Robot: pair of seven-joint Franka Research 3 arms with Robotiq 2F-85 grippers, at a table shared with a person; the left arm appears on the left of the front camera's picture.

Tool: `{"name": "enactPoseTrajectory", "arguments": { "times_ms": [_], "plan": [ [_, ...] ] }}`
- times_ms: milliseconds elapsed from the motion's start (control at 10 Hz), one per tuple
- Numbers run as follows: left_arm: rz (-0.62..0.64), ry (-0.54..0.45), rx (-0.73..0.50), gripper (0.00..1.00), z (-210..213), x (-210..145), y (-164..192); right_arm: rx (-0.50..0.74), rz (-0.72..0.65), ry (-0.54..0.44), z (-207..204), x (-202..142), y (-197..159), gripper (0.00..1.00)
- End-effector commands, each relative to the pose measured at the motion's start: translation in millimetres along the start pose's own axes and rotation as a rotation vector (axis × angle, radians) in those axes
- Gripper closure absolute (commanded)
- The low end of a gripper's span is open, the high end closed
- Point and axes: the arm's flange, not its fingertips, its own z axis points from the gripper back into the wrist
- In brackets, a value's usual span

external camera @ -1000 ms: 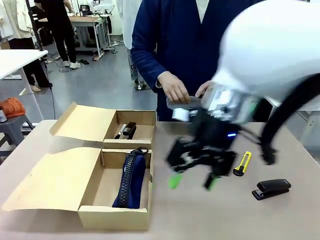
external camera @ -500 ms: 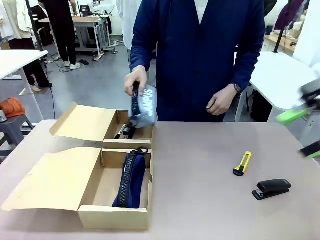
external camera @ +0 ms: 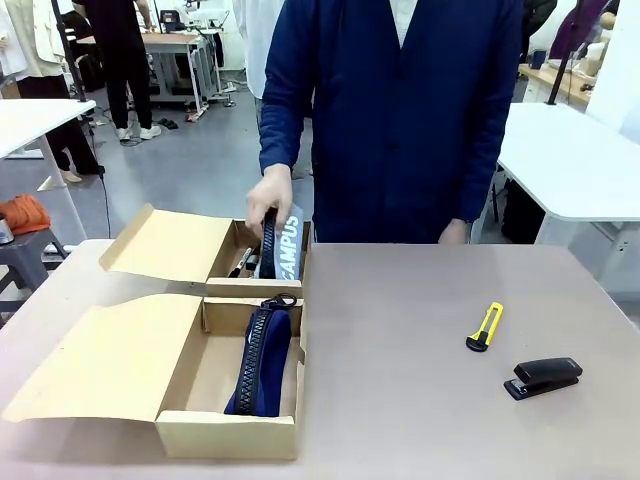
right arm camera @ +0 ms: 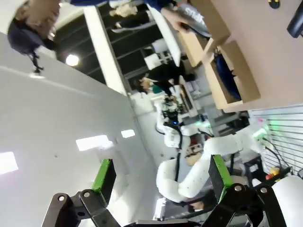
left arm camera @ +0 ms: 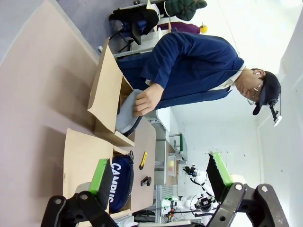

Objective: Place items inside the box.
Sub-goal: Pick up a Pencil pouch or Stapler and place it inside the Mailer Box closest to the robot.

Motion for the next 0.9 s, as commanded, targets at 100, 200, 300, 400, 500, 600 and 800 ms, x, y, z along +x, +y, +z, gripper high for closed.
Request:
{"name": "enactPoseTrajectory", "arguments": {
  "times_ms": [100,200,300,400,500,600,800],
  "plan": [
    [-0.015,-0.006,-0.022,0.0,-0.4,-0.3,-0.7,-0.06,0.042,0.021,-22.3,-13.3,20.3,0.0],
    [-0.015,-0.006,-0.022,0.0,-0.4,-0.3,-0.7,-0.06,0.042,0.021,-22.3,-13.3,20.3,0.0],
    [-0.015,-0.006,-0.022,0.0,-0.4,-0.3,-0.7,-0.06,0.042,0.021,-22.3,-13.3,20.3,0.0],
    [-0.015,-0.006,-0.022,0.0,-0.4,-0.3,-0.7,-0.06,0.042,0.021,-22.3,-13.3,20.3,0.0],
    [-0.015,-0.006,-0.022,0.0,-0.4,-0.3,-0.7,-0.06,0.042,0.021,-22.3,-13.3,20.3,0.0],
    [-0.015,-0.006,-0.022,0.0,-0.4,-0.3,-0.7,-0.06,0.042,0.021,-22.3,-13.3,20.3,0.0],
    [-0.015,-0.006,-0.022,0.0,-0.4,-0.3,-0.7,-0.06,0.042,0.021,-22.3,-13.3,20.3,0.0]
  ]
}}
